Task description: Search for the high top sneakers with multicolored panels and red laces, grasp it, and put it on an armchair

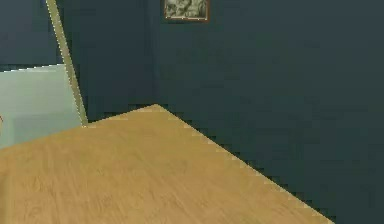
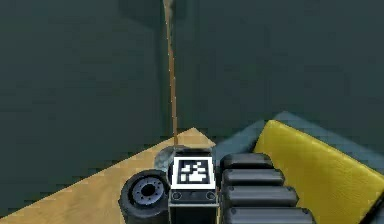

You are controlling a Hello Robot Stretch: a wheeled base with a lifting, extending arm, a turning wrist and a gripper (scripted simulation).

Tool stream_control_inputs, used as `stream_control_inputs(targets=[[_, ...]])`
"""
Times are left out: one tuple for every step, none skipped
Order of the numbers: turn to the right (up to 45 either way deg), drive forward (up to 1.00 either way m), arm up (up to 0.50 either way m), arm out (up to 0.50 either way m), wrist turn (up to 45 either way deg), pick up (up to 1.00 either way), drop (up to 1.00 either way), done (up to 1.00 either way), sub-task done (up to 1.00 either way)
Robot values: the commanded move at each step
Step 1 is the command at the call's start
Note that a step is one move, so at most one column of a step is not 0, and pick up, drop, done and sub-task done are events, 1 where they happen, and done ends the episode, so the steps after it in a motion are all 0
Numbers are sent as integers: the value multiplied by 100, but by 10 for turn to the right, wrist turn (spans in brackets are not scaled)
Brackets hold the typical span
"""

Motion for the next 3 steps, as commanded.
stream_control_inputs(targets=[[450,0,0,0,0,0,0,0,0],[330,0,0,0,0,0,0,0,0],[0,10,0,0,0,0,0,0,0]])
